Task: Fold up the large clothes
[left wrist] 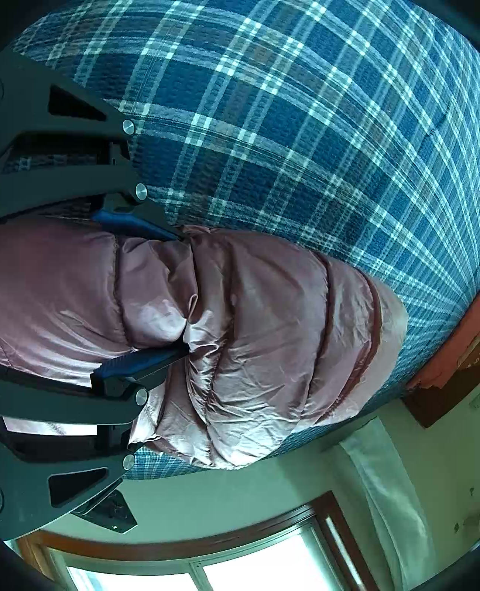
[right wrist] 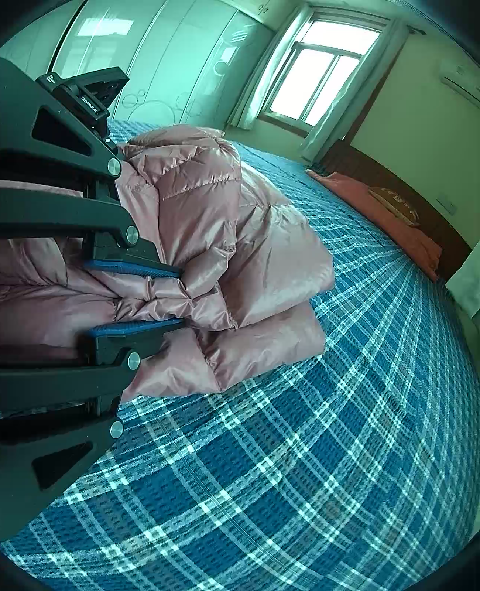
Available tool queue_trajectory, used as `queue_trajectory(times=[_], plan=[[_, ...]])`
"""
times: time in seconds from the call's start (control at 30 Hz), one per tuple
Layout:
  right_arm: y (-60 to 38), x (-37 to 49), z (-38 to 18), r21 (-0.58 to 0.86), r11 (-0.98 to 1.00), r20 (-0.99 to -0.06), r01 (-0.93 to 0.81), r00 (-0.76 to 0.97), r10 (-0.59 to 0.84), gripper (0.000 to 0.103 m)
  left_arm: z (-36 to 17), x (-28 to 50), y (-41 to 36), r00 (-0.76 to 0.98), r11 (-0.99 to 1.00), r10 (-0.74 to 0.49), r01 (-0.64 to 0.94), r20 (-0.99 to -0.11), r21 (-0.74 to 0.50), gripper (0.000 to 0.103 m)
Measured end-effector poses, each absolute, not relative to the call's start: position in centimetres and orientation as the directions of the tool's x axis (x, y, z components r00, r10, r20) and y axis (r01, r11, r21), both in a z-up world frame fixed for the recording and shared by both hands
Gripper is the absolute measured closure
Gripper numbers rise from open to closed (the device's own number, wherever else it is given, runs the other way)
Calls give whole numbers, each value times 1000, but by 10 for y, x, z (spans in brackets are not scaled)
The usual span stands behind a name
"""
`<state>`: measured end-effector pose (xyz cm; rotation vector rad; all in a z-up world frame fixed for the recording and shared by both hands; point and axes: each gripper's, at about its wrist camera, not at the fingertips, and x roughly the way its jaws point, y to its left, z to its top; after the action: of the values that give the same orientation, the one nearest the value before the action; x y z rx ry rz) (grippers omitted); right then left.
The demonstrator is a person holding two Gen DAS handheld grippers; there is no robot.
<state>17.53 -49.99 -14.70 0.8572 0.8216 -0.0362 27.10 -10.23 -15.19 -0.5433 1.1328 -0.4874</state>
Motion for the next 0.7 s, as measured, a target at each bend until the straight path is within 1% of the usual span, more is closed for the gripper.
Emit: queue_trajectory(times=[0.03, 0.07, 0.1, 0.13, 0.17, 0.2, 0.23, 0.3, 0.4, 0.43, 0.5, 0.6, 0.67, 0.7], plan=[[-499, 174, -145, 659, 674, -650, 335, 703, 287, 81, -148, 269, -101, 353, 771, -620, 109, -700, -628, 50], [-501, 174, -142, 664, 672, -643, 328, 709, 289, 77, -145, 266, -98, 365, 771, -620, 120, -694, -625, 49], [-504, 168, -139, 670, 669, -635, 322, 715, 291, 75, -141, 265, -95, 380, 771, -618, 122, -689, -625, 42], [-508, 161, -134, 672, 669, -626, 317, 727, 284, 66, -138, 263, -89, 395, 771, -615, 121, -682, -625, 37], [-510, 153, -129, 668, 673, -619, 316, 738, 267, 44, -134, 259, -81, 424, 769, -611, 117, -669, -628, 29], [-512, 147, -128, 665, 676, -615, 318, 746, 254, 32, -132, 257, -73, 440, 768, -607, 110, -662, -631, 25], [-516, 137, -125, 660, 679, -606, 322, 763, 227, 25, -132, 255, -65, 449, 763, -607, 100, -656, -638, 24], [-522, 127, -125, 662, 673, -602, 329, 768, 217, 25, -138, 255, -54, 439, 740, -628, 81, -642, -668, 23], [-531, 122, -146, 731, 596, -584, 332, 756, 295, 24, -155, 259, -52, 377, 701, -673, 51, -636, -712, 23], [-532, 122, -153, 765, 560, -561, 318, 757, 335, 24, -159, 259, -50, 365, 682, -690, 41, -625, -730, 23], [-527, 123, -154, 791, 547, -528, 274, 758, 382, 24, -160, 260, -53, 362, 665, -706, 43, -609, -745, 18], [-510, 135, -154, 824, 530, -484, 199, 734, 477, 23, -157, 264, -66, 340, 655, -727, 81, -597, -751, 18], [-501, 142, -155, 804, 556, -513, 208, 715, 475, 23, -161, 266, -82, 268, 609, -777, 93, -569, -788, 18], [-497, 145, -156, 792, 571, -529, 216, 709, 466, 23, -163, 266, -88, 253, 611, -779, 94, -574, -786, 18]])
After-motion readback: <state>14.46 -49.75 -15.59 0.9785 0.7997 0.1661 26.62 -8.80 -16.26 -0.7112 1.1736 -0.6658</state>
